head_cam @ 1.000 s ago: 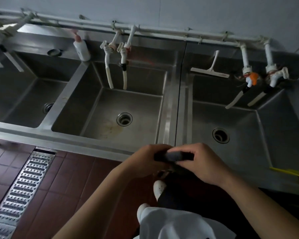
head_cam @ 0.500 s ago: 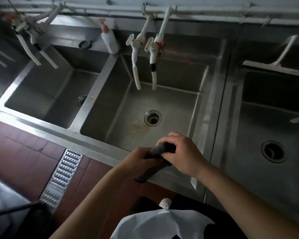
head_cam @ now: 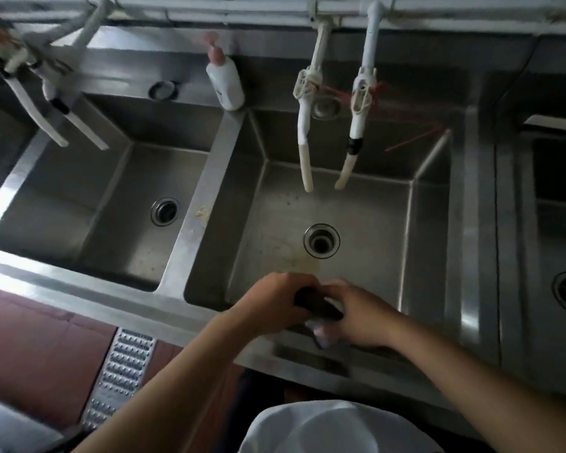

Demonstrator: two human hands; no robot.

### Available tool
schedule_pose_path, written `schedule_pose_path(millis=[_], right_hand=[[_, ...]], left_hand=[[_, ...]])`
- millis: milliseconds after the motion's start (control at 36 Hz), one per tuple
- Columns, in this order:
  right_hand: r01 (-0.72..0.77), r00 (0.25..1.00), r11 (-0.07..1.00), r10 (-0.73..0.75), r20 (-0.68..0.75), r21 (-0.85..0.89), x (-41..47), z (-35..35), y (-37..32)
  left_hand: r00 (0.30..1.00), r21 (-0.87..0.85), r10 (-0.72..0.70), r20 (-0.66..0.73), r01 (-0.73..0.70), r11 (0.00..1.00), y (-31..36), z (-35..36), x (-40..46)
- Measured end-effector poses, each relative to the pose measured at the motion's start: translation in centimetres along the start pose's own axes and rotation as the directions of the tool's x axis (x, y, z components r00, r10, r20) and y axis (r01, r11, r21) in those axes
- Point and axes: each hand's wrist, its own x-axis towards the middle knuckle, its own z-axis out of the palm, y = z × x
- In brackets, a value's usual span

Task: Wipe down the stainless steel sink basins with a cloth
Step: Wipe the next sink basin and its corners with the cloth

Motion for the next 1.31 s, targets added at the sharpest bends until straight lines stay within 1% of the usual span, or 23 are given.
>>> schedule_pose_path(millis=[56, 111, 167, 194, 278, 333, 361, 389, 417, 472, 500, 556, 611, 667, 722, 778, 806, 889, 944, 1000, 1139, 1194, 1306], right_hand=[[-0.054, 0.996, 0.991, 0.062, -0.061, 0.126, 3.1, 1.9, -1.4], [-0.133, 0.985, 0.957, 0.156, -0.072, 0.256, 5.8, 3.5, -2.5], [-0.198, 0.965, 0.912, 0.245, -0.09, 0.359, 8.1, 5.1, -3.2], [-0.209, 0.956, 0.882, 0.275, -0.103, 0.422, 9.1, 5.7, -3.5], [-0.205, 0.914, 0.732, 0.38, -0.14, 0.65, 10.9, 7.3, -4.5], [-0.133, 0.871, 0.614, 0.447, -0.205, 0.778, 11.8, 7.9, -5.2], [-0.091, 0.849, 0.589, 0.468, -0.247, 0.803, 12.3, 8.0, -5.8], [-0.058, 0.829, 0.614, 0.469, -0.305, 0.787, 12.8, 7.9, -6.5], [-0.047, 0.808, 0.687, 0.453, -0.377, 0.725, 13.3, 7.6, -7.4], [-0.065, 0.741, 0.858, 0.384, -0.551, 0.51, 15.3, 6.4, -9.3], [-0.076, 0.696, 0.919, 0.327, -0.64, 0.387, 16.6, 5.5, -10.5], [-0.027, 0.644, 0.979, 0.172, -0.745, 0.203, 19.4, 3.7, -13.3], [-0.001, 0.653, 0.998, 0.045, -0.756, 0.059, 22.9, 2.1, -15.5], [-0.012, 0.712, 0.995, -0.058, -0.699, -0.095, 26.6, 0.9, -17.2], [0.016, 0.811, 0.977, -0.136, -0.569, -0.212, 29.9, 0.5, -18.4], [0.012, 0.906, 0.956, -0.134, -0.401, -0.293, 32.2, 1.2, -18.9], [-0.008, 0.924, 0.952, -0.109, -0.366, -0.305, 32.8, 1.9, -18.9], [-0.037, 0.912, 0.95, -0.094, -0.398, -0.311, 32.7, 4.3, -18.6], [-0.036, 0.901, 0.907, -0.152, -0.405, -0.419, 31.9, 5.7, -18.4], [0.001, 0.914, 0.859, -0.209, -0.348, -0.512, 30.6, 7.1, -18.1], [0.123, 0.939, 0.776, -0.293, -0.18, -0.619, 26.4, 10.8, -16.5], [0.173, 0.93, 0.772, -0.333, -0.157, -0.611, 24.8, 12.4, -16.3], [0.275, 0.917, 0.802, -0.384, -0.105, -0.53, 21.6, 15.7, -15.9]], left_hand=[[0.997, 0.043, 0.062, 0.038, -0.064, 0.997, -2.3, -2.0, 0.9], [0.997, -0.042, 0.08, 0.025, -0.079, 0.996, -5.0, -4.0, 1.4], [0.997, -0.168, 0.051, -0.054, -0.059, 0.984, -8.3, -6.3, 1.8], [0.993, -0.195, 0.027, -0.116, -0.05, 0.98, -10.0, -7.4, 2.2], [0.951, -0.312, -0.117, -0.287, 0.022, 0.95, -15.3, -10.5, 3.7], [0.883, -0.41, -0.263, -0.39, 0.089, 0.908, -18.9, -12.2, 4.7], [0.839, -0.45, -0.334, -0.429, 0.122, 0.885, -20.7, -12.9, 5.1], [0.796, -0.485, -0.399, -0.456, 0.153, 0.861, -22.4, -13.5, 5.2], [0.756, -0.526, -0.458, -0.469, 0.177, 0.832, -23.9, -13.9, 5.1], [0.695, -0.637, -0.57, -0.44, 0.206, 0.743, -26.1, -13.9, 4.2], [0.677, -0.688, -0.616, -0.402, 0.22, 0.691, -26.8, -13.4, 3.6], [0.671, -0.719, -0.662, -0.335, 0.273, 0.64, -27.8, -12.0, 2.0], [0.693, -0.708, -0.67, -0.269, 0.329, 0.624, -27.9, -10.2, -0.1], [0.732, -0.719, -0.657, -0.18, 0.358, 0.596, -27.1, -8.4, -2.5], [0.739, -0.701, -0.659, -0.138, 0.398, 0.592, -26.1, -6.9, -4.7], [0.7, -0.643, -0.687, -0.192, 0.439, 0.627, -25.2, -6.1, -6.5], [0.68, -0.619, -0.691, -0.244, 0.439, 0.651, -25.0, -5.8, -7.3], [0.654, -0.469, -0.631, -0.416, 0.44, 0.766, -25.3, -4.8, -9.4], [0.63, -0.359, -0.626, -0.459, 0.513, 0.78, -25.9, -4.0, -10.7], [0.609, -0.324, -0.648, -0.458, 0.565, 0.759, -26.6, -3.2, -12.0], [0.598, -0.325, -0.659, -0.456, 0.578, 0.749, -27.9, -1.8, -13.8], [0.601, -0.317, -0.664, -0.445, 0.588, 0.744, -28.0, -1.1, -14.3], [0.588, -0.315, -0.682, -0.435, 0.61, 0.727, -27.4, -0.1, -14.8]])
